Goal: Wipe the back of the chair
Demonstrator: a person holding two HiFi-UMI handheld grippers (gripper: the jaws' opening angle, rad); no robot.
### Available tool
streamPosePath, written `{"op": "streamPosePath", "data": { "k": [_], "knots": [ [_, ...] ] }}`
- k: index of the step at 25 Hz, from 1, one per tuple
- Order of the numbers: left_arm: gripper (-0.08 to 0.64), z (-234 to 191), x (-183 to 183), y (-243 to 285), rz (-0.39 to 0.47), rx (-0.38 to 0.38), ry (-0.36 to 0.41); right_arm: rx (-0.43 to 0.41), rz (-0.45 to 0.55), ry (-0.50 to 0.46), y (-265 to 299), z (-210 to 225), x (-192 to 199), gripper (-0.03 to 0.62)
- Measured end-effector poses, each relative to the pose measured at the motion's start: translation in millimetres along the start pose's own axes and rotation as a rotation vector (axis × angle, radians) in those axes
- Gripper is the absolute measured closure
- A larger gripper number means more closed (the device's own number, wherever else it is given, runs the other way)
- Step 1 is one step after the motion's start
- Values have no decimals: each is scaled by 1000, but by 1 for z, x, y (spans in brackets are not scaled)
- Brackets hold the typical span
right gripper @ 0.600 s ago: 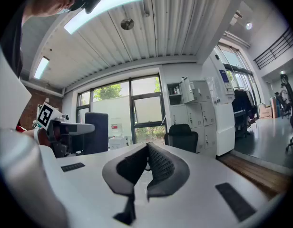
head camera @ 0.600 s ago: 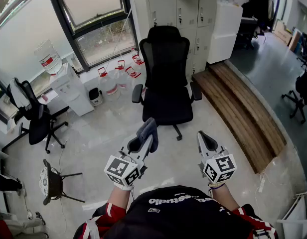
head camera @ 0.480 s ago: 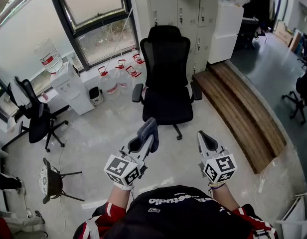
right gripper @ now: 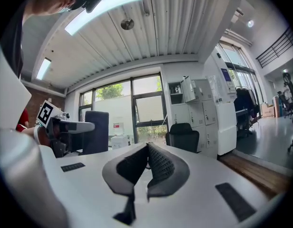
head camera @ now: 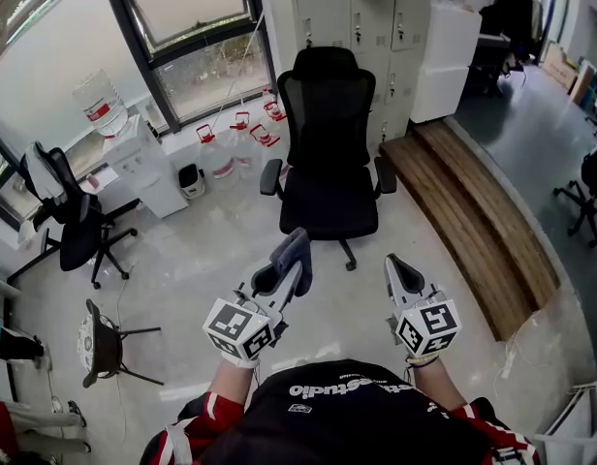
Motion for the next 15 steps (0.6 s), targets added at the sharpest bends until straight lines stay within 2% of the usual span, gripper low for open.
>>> {"op": "streamPosePath", "data": {
  "k": [10, 15],
  "knots": [
    [491, 17, 13, 22, -20, -45, -3, -47, -38, 4, -8, 28, 23, 577],
    [491, 9, 17, 27, -26, -84, -3, -71, -58, 33, 3, 36, 41, 577]
  ]
}}
Point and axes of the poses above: the fingertips, and each gripper's own axes: y forward along the fingers, z to its right, x out of its underside, the point moved 1 cm from there along -y, backward along the fingers, and after that the axes turned 5 degrees about -z, right-handed, at the moved point
